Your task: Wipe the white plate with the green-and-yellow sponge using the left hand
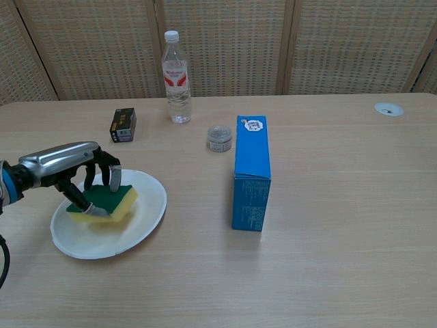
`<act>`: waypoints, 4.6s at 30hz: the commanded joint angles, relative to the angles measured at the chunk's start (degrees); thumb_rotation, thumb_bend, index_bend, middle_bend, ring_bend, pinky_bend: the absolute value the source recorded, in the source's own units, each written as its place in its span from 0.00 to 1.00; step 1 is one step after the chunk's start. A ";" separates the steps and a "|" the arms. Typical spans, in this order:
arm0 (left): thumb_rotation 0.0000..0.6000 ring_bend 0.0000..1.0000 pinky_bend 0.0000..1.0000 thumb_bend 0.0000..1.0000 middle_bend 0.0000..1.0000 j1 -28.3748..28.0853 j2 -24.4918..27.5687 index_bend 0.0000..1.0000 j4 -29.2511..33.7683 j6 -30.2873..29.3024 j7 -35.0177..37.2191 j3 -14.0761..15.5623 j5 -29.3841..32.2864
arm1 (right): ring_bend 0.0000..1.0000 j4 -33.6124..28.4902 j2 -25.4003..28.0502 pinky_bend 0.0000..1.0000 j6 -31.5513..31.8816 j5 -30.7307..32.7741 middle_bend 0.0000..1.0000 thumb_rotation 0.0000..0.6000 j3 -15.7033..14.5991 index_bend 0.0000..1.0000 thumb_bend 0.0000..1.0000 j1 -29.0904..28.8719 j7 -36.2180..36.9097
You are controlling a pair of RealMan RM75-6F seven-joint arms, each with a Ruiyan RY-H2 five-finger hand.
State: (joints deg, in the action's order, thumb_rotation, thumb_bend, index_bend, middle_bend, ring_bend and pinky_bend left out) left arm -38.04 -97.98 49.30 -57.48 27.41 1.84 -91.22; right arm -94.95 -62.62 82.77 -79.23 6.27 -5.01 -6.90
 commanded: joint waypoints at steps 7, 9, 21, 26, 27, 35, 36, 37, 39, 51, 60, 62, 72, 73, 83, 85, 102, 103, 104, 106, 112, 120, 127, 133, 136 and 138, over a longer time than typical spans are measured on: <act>1.00 0.44 0.56 0.15 0.47 -0.22 -4.70 0.58 -6.23 0.94 -2.79 3.04 -2.21 | 0.00 0.06 -0.07 0.00 -0.22 0.25 0.00 1.00 0.15 0.00 0.00 -0.20 0.10; 1.00 0.44 0.56 0.15 0.48 -0.24 -5.25 0.59 -6.94 0.99 -2.94 3.29 -2.40 | 0.00 0.07 -0.06 0.00 -0.42 0.37 0.00 1.00 0.14 0.00 0.00 -0.26 0.17; 1.00 0.46 0.57 0.15 0.49 -0.72 -4.81 0.61 -7.94 -1.99 -1.36 2.63 -2.81 | 0.00 0.07 0.08 0.00 -0.57 0.53 0.00 1.00 0.24 0.00 0.00 -0.37 0.50; 1.00 0.46 0.57 0.15 0.49 -1.60 -0.68 0.61 -4.49 -4.53 -2.54 1.54 -3.12 | 0.00 -0.10 0.22 0.00 -0.35 0.46 0.00 1.00 0.26 0.00 0.00 -0.29 0.69; 1.00 0.46 0.57 0.15 0.49 -1.73 -0.13 0.61 -4.09 -4.77 -2.84 1.28 -3.04 | 0.00 -0.13 0.22 0.00 -0.34 0.44 0.00 1.00 0.26 0.00 0.00 -0.29 0.68; 1.00 0.46 0.57 0.15 0.49 -2.23 3.69 0.61 -0.23 -3.02 -5.42 0.98 -1.97 | 0.00 -0.40 0.28 0.00 -0.21 0.20 0.00 1.00 0.05 0.00 0.00 -0.20 0.46; 1.00 0.46 0.57 0.15 0.49 -2.16 3.62 0.61 -0.22 -2.57 -5.75 1.26 -1.96 | 0.00 -0.42 0.30 0.00 -0.15 0.18 0.00 1.00 0.02 0.00 0.00 -0.15 0.43; 1.00 0.46 0.57 0.15 0.49 -2.09 3.44 0.61 -0.34 -2.09 -6.13 1.59 -2.00 | 0.00 -0.44 0.31 0.00 -0.07 0.14 0.00 1.00 -0.01 0.00 0.00 -0.10 0.41; 1.00 0.46 0.57 0.15 0.50 -1.96 2.67 0.61 -1.02 -1.18 -6.94 2.17 -2.05 | 0.00 -0.52 0.34 0.00 0.08 0.07 0.00 1.00 -0.06 0.00 0.00 -0.01 0.41; 1.00 0.46 0.57 0.15 0.50 -2.26 -3.26 0.62 -6.12 2.05 -9.70 3.83 -2.73 | 0.00 -0.27 0.33 0.00 -0.50 0.60 0.00 1.00 0.05 0.00 0.00 -0.21 0.50; 1.00 0.46 0.57 0.15 0.50 -3.25 -3.86 0.65 -5.88 3.38 -10.24 3.59 -2.55 | 0.00 -0.48 0.43 0.00 -0.51 0.37 0.00 1.00 -0.12 0.00 0.00 -0.20 0.37; 1.00 0.46 0.57 0.15 0.50 -3.28 -3.44 0.65 -5.38 2.58 -9.97 3.14 -2.40 | 0.00 -0.50 0.48 0.00 -0.51 0.46 0.00 1.00 -0.08 0.00 0.00 -0.18 0.42; 1.00 0.46 0.57 0.15 0.50 -2.59 1.26 0.65 2.42 -4.60 0.10 -1.84 0.45 | 0.00 -0.76 0.80 0.00 0.40 0.05 0.00 1.00 -0.28 0.00 0.00 0.40 0.86; 1.00 0.46 0.57 0.15 0.50 -2.48 1.30 0.65 2.63 -3.91 1.27 -2.09 1.19 | 0.00 -0.82 0.83 0.00 0.60 -0.06 0.00 1.00 -0.32 0.00 0.00 0.51 0.88; 1.00 0.46 0.57 0.15 0.50 -1.26 -2.96 0.65 -0.52 1.37 9.40 -2.38 5.02 | 0.00 -0.63 1.00 0.00 0.93 0.10 0.00 1.00 -0.24 0.00 0.00 0.83 1.30; 1.00 0.46 0.57 0.15 0.50 -1.23 -3.60 0.65 -1.06 2.21 9.99 -2.36 5.35 | 0.00 -0.64 1.03 0.00 0.86 0.18 0.00 1.00 -0.18 0.00 0.00 0.80 1.39; 1.00 0.46 0.57 0.15 0.50 -1.05 -7.06 0.65 -3.91 1.05 12.14 -2.05 3.92 | 0.00 -0.60 1.40 0.00 0.88 0.06 0.00 1.00 -0.09 0.00 0.00 0.89 2.18; 1.00 0.46 0.57 0.15 0.50 -1.17 -6.86 0.65 -3.37 0.51 12.71 -2.55 4.01 | 0.00 -0.62 1.43 0.00 0.93 0.05 0.00 1.00 -0.08 0.00 0.00 0.91 2.23; 1.00 0.46 0.57 0.15 0.50 -1.31 -6.70 0.65 -2.98 0.05 13.01 -2.97 4.04 | 0.00 -0.63 1.45 0.00 0.97 0.05 0.00 1.00 -0.07 0.00 0.00 0.93 2.25; 1.00 0.46 0.57 0.15 0.50 -1.81 -6.32 0.65 -2.15 -0.78 12.98 -3.85 4.02 | 0.00 -0.66 1.47 0.00 1.07 0.01 0.00 1.00 -0.06 0.00 0.00 0.98 2.25; 1.00 0.46 0.57 0.15 0.50 -3.23 -6.53 0.65 -0.09 0.41 11.72 -5.32 4.87 | 0.00 -0.67 1.38 0.00 0.92 -0.11 0.00 1.00 -0.13 0.00 0.00 0.90 2.01; 1.00 0.46 0.57 0.15 0.50 -3.44 -9.17 0.65 -1.74 2.59 10.72 -4.78 5.48 | 0.00 -0.67 1.45 0.00 0.46 0.15 0.00 1.00 -0.09 0.00 0.00 0.78 2.29; 1.00 0.46 0.57 0.15 0.50 -3.08 -12.15 0.65 -5.44 4.15 12.10 -3.85 5.61 | 0.00 -0.54 1.49 0.00 0.11 0.61 0.00 1.00 0.00 0.00 0.00 0.72 2.40; 1.00 0.46 0.57 0.15 0.50 -2.91 -13.74 0.65 -8.36 4.90 14.10 -3.16 5.23 | 0.00 -0.65 1.58 0.00 -0.09 0.60 0.00 1.00 -0.03 0.00 0.00 0.67 2.67; 1.00 0.46 0.57 0.15 0.50 -2.94 -14.20 0.65 -9.18 4.89 14.74 -2.98 4.93 | 0.00 -0.69 1.63 0.00 0.02 0.49 0.00 1.00 -0.02 0.00 0.00 0.69 2.78; 1.00 0.46 0.57 0.15 0.50 -3.03 -14.29 0.65 -9.39 4.67 15.14 -2.98 4.72 | 0.00 -0.71 1.67 0.00 0.13 0.42 0.00 1.00 -0.01 0.00 0.00 0.74 2.87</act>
State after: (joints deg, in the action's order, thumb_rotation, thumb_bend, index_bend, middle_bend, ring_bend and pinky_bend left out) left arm -41.03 -112.22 39.98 -52.74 42.44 -1.16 -86.42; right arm -95.66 -60.95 82.90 -78.81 6.26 -4.27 -4.03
